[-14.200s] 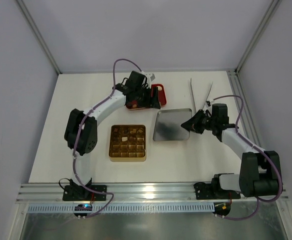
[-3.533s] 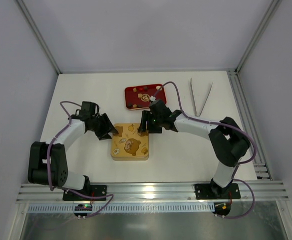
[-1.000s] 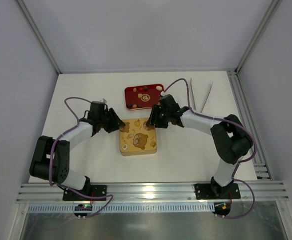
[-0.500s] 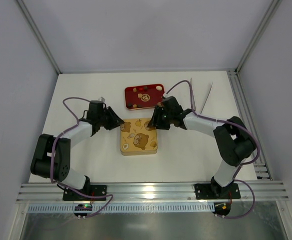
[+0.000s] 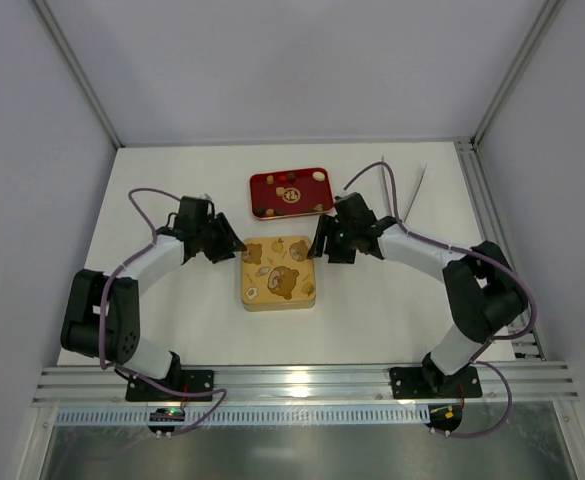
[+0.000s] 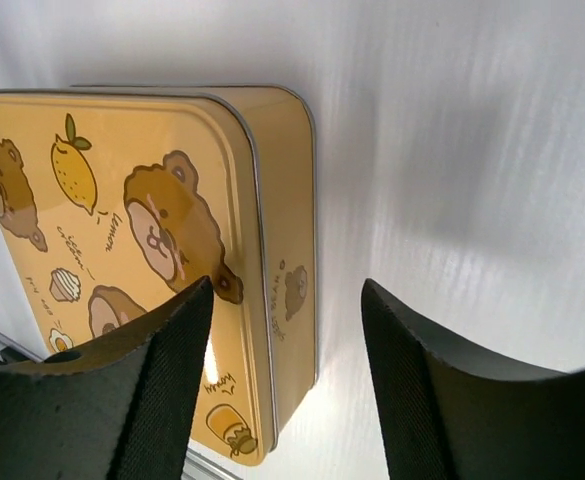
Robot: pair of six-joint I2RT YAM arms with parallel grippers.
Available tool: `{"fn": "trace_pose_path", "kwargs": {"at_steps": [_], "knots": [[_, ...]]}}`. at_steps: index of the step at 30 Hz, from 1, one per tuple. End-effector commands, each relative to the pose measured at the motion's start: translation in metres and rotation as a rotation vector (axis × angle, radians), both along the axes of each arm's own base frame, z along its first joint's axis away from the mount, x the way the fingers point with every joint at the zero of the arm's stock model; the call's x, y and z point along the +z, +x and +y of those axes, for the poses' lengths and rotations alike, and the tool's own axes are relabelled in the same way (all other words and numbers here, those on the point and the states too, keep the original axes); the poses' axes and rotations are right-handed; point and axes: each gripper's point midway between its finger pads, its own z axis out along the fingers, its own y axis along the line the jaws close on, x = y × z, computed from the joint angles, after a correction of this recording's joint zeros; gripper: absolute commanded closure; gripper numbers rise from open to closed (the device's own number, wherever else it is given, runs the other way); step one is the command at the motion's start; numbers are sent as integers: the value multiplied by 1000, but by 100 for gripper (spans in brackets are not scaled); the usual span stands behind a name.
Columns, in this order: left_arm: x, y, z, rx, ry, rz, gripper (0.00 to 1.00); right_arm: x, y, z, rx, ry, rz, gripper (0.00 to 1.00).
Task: Pack the chocolate
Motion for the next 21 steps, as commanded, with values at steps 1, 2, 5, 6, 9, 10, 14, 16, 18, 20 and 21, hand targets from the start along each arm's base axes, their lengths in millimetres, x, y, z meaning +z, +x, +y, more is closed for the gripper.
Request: {"fn": "trace_pose_path", "kwargs": {"at_steps": [1, 2, 5, 6, 9, 10, 14, 16, 18, 20, 21], "knots": [[29, -2, 11, -44, 95, -17, 56, 44, 14, -9, -4, -25, -101, 34], [38, 0, 11, -52, 101, -33, 55, 53, 16, -10, -5, -26, -123, 32], [78, 6, 14, -88, 135, -106, 48, 95, 27, -15, -20, 0, -209, 26], [83, 6, 14, -86, 134, -120, 47, 105, 28, -18, -24, 3, -233, 25], [121, 1, 14, -126, 134, -201, 44, 151, 28, -30, -45, 17, -350, 16], [130, -3, 15, -139, 140, -217, 43, 161, 26, -35, -53, 16, -376, 14], [168, -26, 27, -140, 174, -327, 41, 217, 9, -65, -109, 22, -536, 6], [177, -36, 29, -155, 174, -359, 40, 224, 2, -82, -146, -8, -572, 3], [191, -49, 31, -158, 169, -398, 39, 235, -11, -94, -161, -3, -617, 0], [195, -59, 33, -169, 170, -409, 39, 236, -20, -103, -176, -12, -628, 0], [201, -65, 33, -173, 165, -430, 39, 235, -28, -110, -187, -13, -639, 0]]}}
